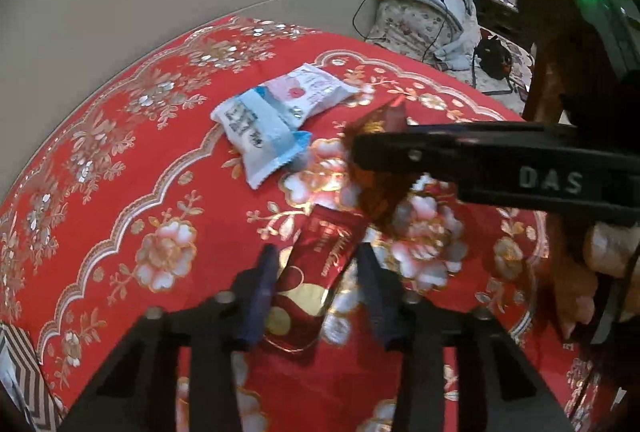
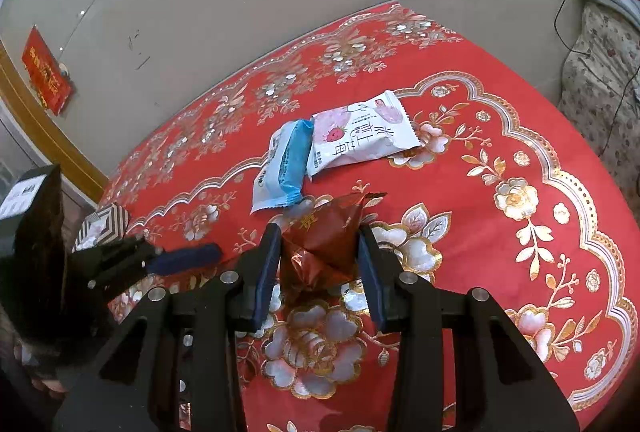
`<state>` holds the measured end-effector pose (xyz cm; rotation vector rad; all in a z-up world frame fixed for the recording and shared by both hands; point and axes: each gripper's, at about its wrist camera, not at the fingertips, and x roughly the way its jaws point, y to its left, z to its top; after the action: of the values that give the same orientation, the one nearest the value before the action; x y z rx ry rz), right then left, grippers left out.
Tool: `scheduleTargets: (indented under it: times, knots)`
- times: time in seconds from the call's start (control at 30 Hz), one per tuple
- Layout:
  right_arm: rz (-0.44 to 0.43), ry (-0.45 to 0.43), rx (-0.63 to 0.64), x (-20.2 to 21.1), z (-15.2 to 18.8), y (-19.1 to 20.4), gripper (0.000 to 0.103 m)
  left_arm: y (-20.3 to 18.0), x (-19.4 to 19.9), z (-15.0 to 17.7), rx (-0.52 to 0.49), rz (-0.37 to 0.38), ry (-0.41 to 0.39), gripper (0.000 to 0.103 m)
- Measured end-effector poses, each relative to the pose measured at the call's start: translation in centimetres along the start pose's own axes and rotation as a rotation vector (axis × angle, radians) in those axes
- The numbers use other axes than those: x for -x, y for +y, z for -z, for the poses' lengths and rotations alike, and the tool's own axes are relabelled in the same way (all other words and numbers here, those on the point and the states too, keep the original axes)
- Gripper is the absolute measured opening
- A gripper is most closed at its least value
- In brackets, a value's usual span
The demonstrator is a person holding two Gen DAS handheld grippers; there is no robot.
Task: Organize snacks
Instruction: 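Grasp the red candy bar with the left tool while the right tool grasps the red-gold candy, then carry both candies over the white box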
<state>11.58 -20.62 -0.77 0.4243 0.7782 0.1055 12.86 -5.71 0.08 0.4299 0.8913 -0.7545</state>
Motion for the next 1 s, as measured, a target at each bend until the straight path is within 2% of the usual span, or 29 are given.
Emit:
scheduleTargets:
  times: [0.07, 0.23, 0.63, 0.83, 1.0]
  knots:
    - [0.0, -0.001, 0.001, 0.0, 0.1, 0.1, 0.038, -0.4, 0.1, 0.1, -0.006, -0.006, 0.0, 0.028]
    - [-0.031, -0.008, 0.018, 0.5, 0.2, 0.4, 0.038, -1.4, 1.0, 0.9, -0.004, -0.08, -0.02, 0.027]
    - [-0.104, -0.07, 0.027, 2.5, 0.0, 1.2, 0.037, 0.0, 5.2, 2.6, 0.173, -0.081, -0.155, 0.027]
    - [-0.11, -0.066, 0.052, 2.2, 0.4, 1.8, 0.037, 0.7, 6.4, 3.9, 0.218, -0.131, -0.16, 0.027]
    - [-0.097, -0.103, 0.108, 2.9, 0.7, 3.6, 0.037, 2.2, 8.2, 5.6, 0.296, -0.15, -0.171, 0.027]
